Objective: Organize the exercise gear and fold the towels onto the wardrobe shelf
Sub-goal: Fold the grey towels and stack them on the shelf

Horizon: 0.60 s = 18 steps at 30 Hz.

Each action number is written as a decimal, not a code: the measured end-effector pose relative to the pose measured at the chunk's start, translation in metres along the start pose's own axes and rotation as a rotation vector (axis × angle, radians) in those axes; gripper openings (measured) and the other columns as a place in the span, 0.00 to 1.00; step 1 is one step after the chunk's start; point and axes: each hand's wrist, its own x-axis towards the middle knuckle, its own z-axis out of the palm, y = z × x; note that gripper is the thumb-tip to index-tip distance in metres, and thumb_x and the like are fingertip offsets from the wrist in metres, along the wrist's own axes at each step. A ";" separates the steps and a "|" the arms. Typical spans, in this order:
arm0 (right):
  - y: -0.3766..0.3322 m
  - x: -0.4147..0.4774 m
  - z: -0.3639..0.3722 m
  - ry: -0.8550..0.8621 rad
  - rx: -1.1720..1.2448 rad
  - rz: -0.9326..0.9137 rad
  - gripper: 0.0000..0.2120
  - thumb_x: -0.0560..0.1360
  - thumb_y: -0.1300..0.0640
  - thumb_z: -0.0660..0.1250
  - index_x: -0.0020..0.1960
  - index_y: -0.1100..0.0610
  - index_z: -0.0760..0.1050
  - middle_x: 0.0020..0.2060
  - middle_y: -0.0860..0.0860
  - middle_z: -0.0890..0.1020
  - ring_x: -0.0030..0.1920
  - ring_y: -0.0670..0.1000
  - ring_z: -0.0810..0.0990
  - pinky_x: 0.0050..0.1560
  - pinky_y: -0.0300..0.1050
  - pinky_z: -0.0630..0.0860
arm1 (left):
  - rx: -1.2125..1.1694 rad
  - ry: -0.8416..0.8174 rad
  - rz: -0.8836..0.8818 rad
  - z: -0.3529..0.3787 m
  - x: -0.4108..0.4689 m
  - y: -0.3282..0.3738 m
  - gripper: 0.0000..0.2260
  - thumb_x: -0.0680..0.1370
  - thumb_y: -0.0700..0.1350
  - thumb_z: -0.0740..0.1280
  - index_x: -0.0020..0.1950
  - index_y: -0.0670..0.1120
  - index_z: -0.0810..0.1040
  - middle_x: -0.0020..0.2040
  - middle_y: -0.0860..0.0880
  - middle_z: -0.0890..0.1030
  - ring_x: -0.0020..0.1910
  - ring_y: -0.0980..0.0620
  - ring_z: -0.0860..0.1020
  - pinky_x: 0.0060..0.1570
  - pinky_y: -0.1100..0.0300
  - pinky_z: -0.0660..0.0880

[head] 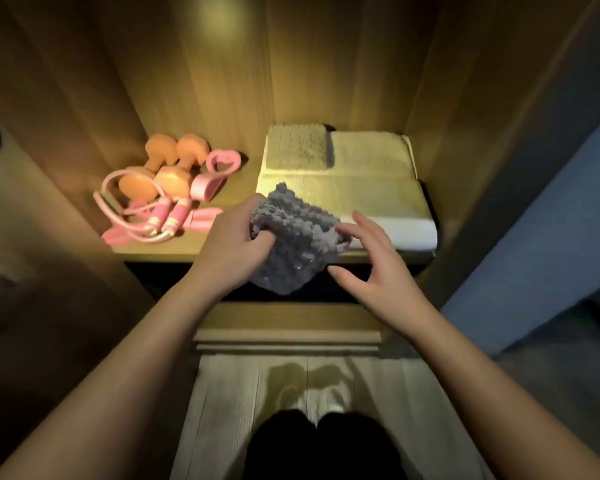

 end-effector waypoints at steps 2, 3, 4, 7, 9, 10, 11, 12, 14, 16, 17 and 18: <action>-0.010 -0.037 0.007 -0.027 0.032 -0.003 0.20 0.73 0.56 0.72 0.61 0.43 0.71 0.73 0.48 0.65 0.74 0.41 0.59 0.72 0.46 0.63 | 0.054 0.008 0.022 0.000 -0.039 0.006 0.09 0.70 0.43 0.58 0.47 0.47 0.75 0.41 0.52 0.78 0.43 0.54 0.76 0.43 0.53 0.74; -0.014 -0.054 0.011 -0.028 0.052 -0.003 0.17 0.73 0.57 0.73 0.57 0.44 0.72 0.70 0.47 0.68 0.73 0.41 0.61 0.71 0.50 0.66 | 0.068 0.012 0.032 0.001 -0.057 0.007 0.08 0.71 0.43 0.58 0.46 0.45 0.74 0.40 0.50 0.78 0.42 0.50 0.76 0.42 0.48 0.74; -0.018 -0.072 0.015 -0.030 0.070 0.002 0.15 0.72 0.58 0.73 0.54 0.45 0.73 0.68 0.46 0.69 0.72 0.40 0.62 0.69 0.53 0.68 | 0.073 0.020 0.040 0.001 -0.076 0.008 0.08 0.71 0.43 0.59 0.46 0.45 0.74 0.40 0.50 0.78 0.42 0.48 0.76 0.42 0.45 0.75; -0.025 -0.116 0.022 -0.050 0.100 0.013 0.14 0.71 0.59 0.73 0.49 0.44 0.74 0.66 0.46 0.71 0.71 0.40 0.65 0.67 0.54 0.70 | 0.073 0.047 0.075 0.003 -0.129 0.014 0.11 0.72 0.46 0.59 0.50 0.46 0.76 0.43 0.52 0.79 0.44 0.51 0.77 0.42 0.45 0.76; -0.029 -0.139 0.023 -0.068 0.086 -0.030 0.16 0.71 0.60 0.73 0.52 0.43 0.74 0.68 0.46 0.70 0.71 0.40 0.65 0.66 0.49 0.71 | 0.059 0.054 0.087 0.004 -0.155 0.019 0.12 0.71 0.48 0.59 0.51 0.46 0.76 0.44 0.52 0.78 0.45 0.52 0.77 0.42 0.45 0.76; -0.032 -0.149 0.023 -0.078 0.081 -0.063 0.16 0.71 0.59 0.72 0.53 0.43 0.74 0.68 0.46 0.70 0.70 0.40 0.66 0.65 0.45 0.71 | 0.046 0.055 0.088 0.005 -0.167 0.023 0.13 0.71 0.48 0.59 0.51 0.45 0.76 0.45 0.51 0.78 0.45 0.51 0.77 0.42 0.45 0.75; -0.036 -0.158 0.023 -0.091 0.073 -0.089 0.15 0.72 0.59 0.72 0.52 0.43 0.74 0.68 0.46 0.69 0.70 0.40 0.67 0.64 0.42 0.71 | 0.030 0.056 0.091 0.005 -0.177 0.026 0.13 0.72 0.47 0.59 0.51 0.44 0.76 0.45 0.50 0.78 0.45 0.51 0.77 0.41 0.44 0.75; -0.040 -0.165 0.022 -0.105 0.058 -0.106 0.14 0.72 0.58 0.72 0.50 0.43 0.73 0.68 0.45 0.69 0.68 0.40 0.68 0.62 0.40 0.71 | 0.014 0.057 0.101 0.006 -0.187 0.029 0.13 0.72 0.47 0.59 0.52 0.43 0.77 0.45 0.49 0.78 0.45 0.50 0.78 0.41 0.44 0.75; -0.047 -0.175 0.021 -0.138 0.001 -0.126 0.11 0.72 0.57 0.72 0.47 0.45 0.73 0.67 0.44 0.69 0.66 0.40 0.70 0.60 0.40 0.72 | 0.009 0.059 0.145 0.007 -0.202 0.036 0.14 0.73 0.47 0.60 0.52 0.40 0.77 0.45 0.47 0.79 0.44 0.48 0.78 0.39 0.43 0.75; -0.052 -0.181 0.020 -0.192 -0.061 -0.160 0.10 0.72 0.55 0.72 0.50 0.47 0.74 0.67 0.44 0.69 0.68 0.40 0.69 0.61 0.41 0.72 | 0.037 0.058 0.203 0.009 -0.213 0.041 0.14 0.74 0.47 0.60 0.51 0.39 0.77 0.44 0.46 0.79 0.42 0.46 0.78 0.37 0.44 0.75; -0.055 -0.184 0.018 -0.230 -0.098 -0.182 0.10 0.72 0.52 0.70 0.53 0.48 0.75 0.68 0.44 0.68 0.68 0.40 0.68 0.62 0.40 0.71 | 0.057 0.066 0.232 0.009 -0.217 0.042 0.13 0.74 0.47 0.61 0.50 0.38 0.77 0.43 0.46 0.78 0.40 0.46 0.77 0.36 0.45 0.75; -0.057 -0.185 0.016 -0.264 -0.143 -0.200 0.12 0.72 0.49 0.69 0.55 0.48 0.76 0.68 0.43 0.68 0.68 0.40 0.68 0.63 0.40 0.71 | 0.087 0.084 0.261 0.008 -0.220 0.042 0.12 0.75 0.46 0.61 0.49 0.39 0.77 0.41 0.46 0.77 0.38 0.47 0.76 0.34 0.46 0.74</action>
